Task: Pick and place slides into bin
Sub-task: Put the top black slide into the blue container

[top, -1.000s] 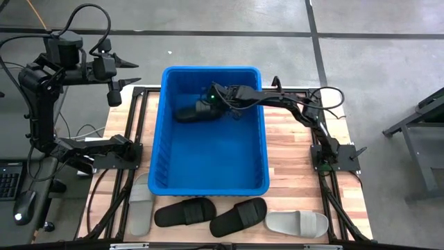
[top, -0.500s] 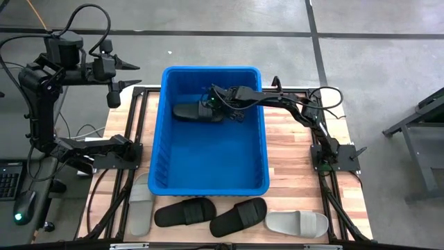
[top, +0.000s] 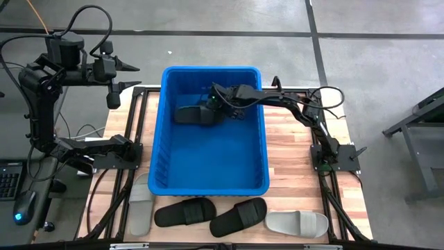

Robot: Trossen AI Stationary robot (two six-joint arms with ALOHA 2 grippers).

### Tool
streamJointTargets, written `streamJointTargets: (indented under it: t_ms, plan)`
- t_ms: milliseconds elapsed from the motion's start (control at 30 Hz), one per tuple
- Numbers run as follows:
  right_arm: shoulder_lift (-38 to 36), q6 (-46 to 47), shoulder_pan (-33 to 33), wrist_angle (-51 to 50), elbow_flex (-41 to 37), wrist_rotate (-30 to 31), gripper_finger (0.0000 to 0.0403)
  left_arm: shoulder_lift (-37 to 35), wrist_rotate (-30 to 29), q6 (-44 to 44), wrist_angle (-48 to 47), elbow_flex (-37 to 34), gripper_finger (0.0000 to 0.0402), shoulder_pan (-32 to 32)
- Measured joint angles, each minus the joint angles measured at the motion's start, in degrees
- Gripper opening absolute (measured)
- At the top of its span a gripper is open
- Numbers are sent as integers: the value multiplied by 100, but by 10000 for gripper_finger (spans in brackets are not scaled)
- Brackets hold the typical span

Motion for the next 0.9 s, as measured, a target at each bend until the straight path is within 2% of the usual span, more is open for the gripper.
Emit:
streamJointTargets:
  t_ms: [300, 500, 700, 900]
  plan:
    - [-30, -698, 13, -120, 543, 64, 251, 2, 45, -8, -115, 0, 172, -1]
    - [-47, -1933, 241, -241, 1097, -513, 248, 27, 49, -21, -160, -1, 172, 0]
    - [33, -1818, 277, -670, 954, -1318, 248, 88, 87, -58, -142, -2, 172, 0]
    - [43, -1814, 285, -187, 806, -1159, 248, 120, 160, -69, -162, -2, 172, 0]
